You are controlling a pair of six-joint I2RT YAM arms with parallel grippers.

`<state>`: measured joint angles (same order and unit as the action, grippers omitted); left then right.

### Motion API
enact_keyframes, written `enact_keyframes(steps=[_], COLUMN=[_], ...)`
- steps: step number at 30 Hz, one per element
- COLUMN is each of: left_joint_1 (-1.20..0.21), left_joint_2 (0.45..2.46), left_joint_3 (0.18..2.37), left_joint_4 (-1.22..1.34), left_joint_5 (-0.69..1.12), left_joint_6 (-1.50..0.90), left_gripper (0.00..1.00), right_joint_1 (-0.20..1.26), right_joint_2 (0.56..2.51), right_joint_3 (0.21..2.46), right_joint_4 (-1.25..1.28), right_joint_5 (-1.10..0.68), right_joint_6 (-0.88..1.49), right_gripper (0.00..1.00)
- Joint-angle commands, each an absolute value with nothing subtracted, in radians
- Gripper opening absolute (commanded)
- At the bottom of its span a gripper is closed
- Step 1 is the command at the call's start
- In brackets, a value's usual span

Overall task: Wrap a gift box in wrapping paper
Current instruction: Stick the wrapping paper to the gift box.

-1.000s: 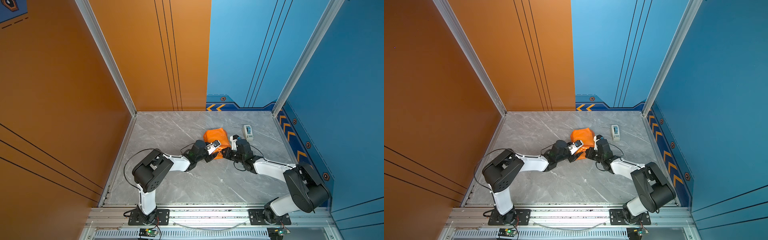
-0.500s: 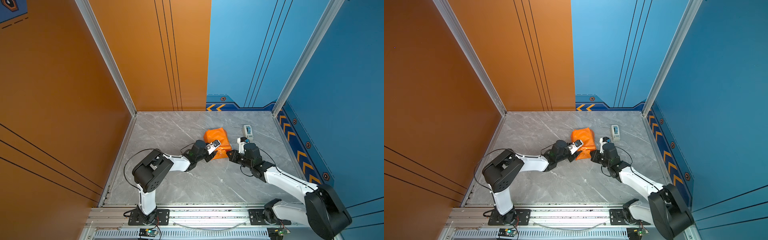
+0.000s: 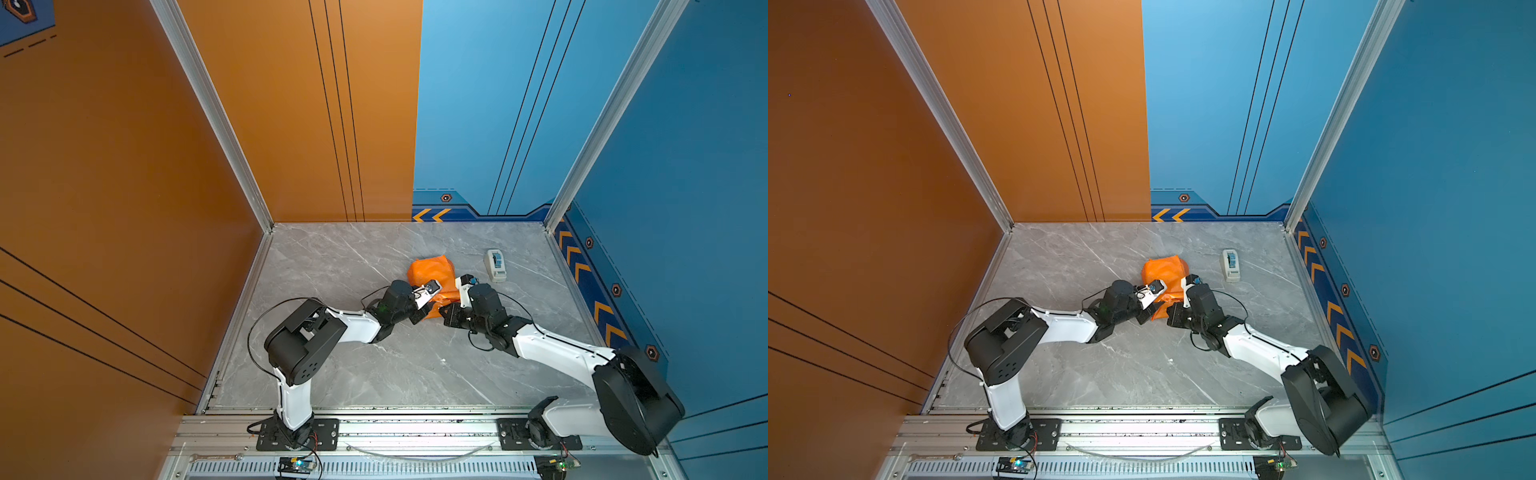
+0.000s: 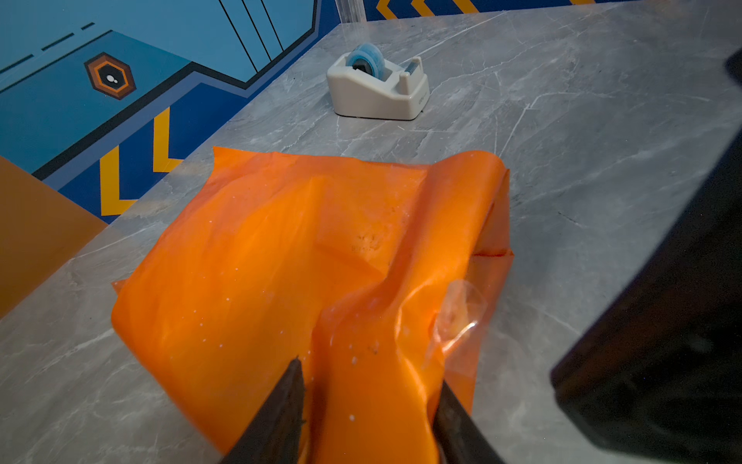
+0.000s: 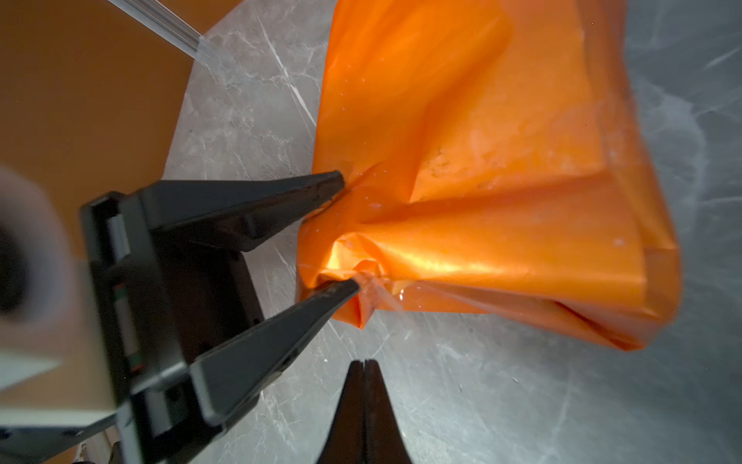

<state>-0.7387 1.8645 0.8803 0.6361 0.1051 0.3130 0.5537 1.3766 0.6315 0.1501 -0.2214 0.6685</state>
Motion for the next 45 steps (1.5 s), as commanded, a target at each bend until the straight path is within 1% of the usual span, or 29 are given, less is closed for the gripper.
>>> enact_keyframes(steps=[1,14,22,26,31,35,38,45], left_joint_1=[-0.748,-0.749,-0.748,-0.748,-0.746,-0.746,-0.747,-0.746], left_joint_2=[1.9,1.896,1.896,1.894,1.896,1.893,1.893,1.891], left_joint_3=[0.85,0.847,0.847,0.846,0.847,0.847,0.848,0.85], left_joint_4=[0.454,0.455,0.454,0.454,0.454,0.454,0.454,0.454], left_joint_5=[0.108,0.117,0.12,0.116,0.119,0.121,0.12,0.125], left_joint_6=[0.277,0.277,0.279,0.277,0.277,0.276,0.277,0.279], left_gripper=[0.46,0.46,0.46,0.46,0.46,0.46,0.46,0.46], right_joint_1=[0.555,0.518,0.509,0.517,0.536,0.541,0.541,0.542], right_joint_2=[1.407,1.508,1.568,1.528,1.425,1.392,1.413,1.545], right_joint_3=[0.663,0.68,0.685,0.637,0.53,0.509,0.532,0.622], right_joint_4=[0.198,0.292,0.381,0.388,0.399,0.392,0.4,0.469], right_joint_5=[-0.18,-0.151,-0.172,-0.168,-0.141,-0.124,-0.128,-0.145], right_joint_6=[0.645,0.642,0.649,0.652,0.667,0.666,0.66,0.655], right_gripper=[0.0,0.0,0.0,0.0,0.0,0.0,0.0,0.0])
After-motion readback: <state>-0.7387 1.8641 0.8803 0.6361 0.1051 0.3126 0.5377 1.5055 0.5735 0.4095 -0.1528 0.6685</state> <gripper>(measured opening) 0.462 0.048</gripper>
